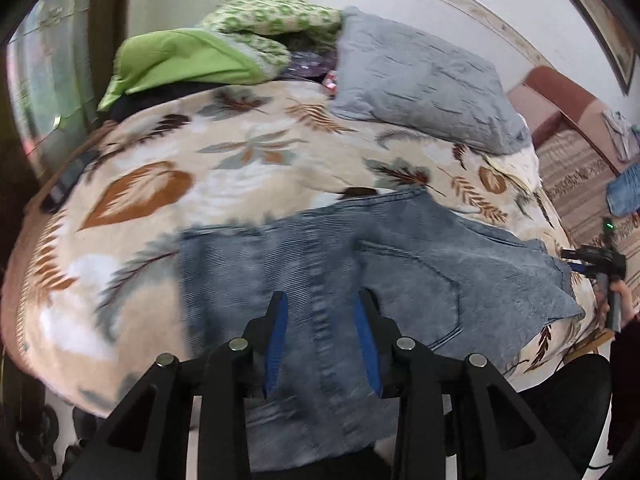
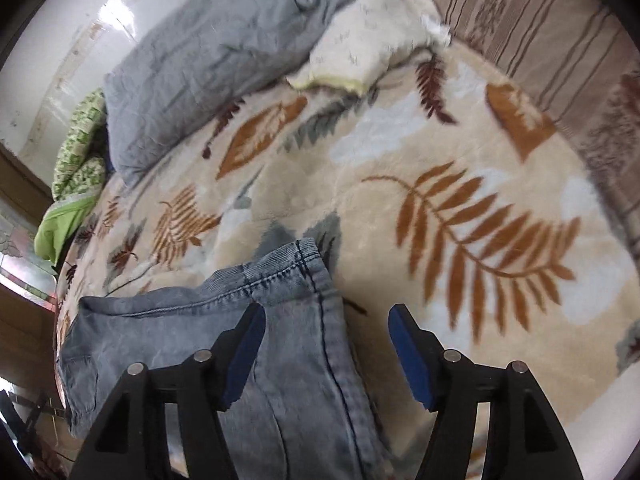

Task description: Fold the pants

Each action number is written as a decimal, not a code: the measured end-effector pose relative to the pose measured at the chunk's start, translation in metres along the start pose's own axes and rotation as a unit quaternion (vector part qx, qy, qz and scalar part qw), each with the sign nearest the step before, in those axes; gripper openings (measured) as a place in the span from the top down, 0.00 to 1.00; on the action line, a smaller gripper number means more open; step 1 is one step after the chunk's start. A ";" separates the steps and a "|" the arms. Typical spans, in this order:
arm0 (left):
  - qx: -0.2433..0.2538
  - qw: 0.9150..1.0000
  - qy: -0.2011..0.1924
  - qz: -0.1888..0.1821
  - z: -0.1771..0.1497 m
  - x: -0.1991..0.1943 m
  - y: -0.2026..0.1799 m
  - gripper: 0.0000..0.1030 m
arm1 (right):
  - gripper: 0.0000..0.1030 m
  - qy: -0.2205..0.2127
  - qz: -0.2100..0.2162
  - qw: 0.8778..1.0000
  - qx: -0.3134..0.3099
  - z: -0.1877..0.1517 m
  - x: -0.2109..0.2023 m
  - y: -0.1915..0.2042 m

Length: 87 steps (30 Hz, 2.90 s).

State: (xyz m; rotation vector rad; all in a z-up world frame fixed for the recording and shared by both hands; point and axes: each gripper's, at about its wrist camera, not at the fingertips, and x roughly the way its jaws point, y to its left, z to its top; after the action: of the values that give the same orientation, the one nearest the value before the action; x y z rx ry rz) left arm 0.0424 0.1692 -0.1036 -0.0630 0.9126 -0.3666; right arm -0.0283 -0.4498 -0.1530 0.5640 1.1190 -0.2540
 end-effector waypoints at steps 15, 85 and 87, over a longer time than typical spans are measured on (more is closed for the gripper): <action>0.050 0.999 -0.001 -0.004 0.085 0.081 -0.056 0.66 | 0.89 -0.104 -0.064 0.989 -0.085 0.018 -0.042 0.059; 0.053 0.991 0.059 0.104 -0.002 0.077 -0.095 0.19 | 0.19 -0.127 0.129 0.983 0.029 -0.067 -0.066 0.052; 0.044 0.988 0.069 0.128 -0.006 0.085 -0.088 0.19 | 0.20 -0.106 0.142 0.983 0.037 -0.070 -0.058 0.040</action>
State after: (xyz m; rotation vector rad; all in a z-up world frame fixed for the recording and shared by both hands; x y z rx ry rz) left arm 0.0595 0.0584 -0.1534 0.1618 1.0272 -0.1739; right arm -0.0885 -0.3832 -0.1110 0.7382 0.8135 -0.1048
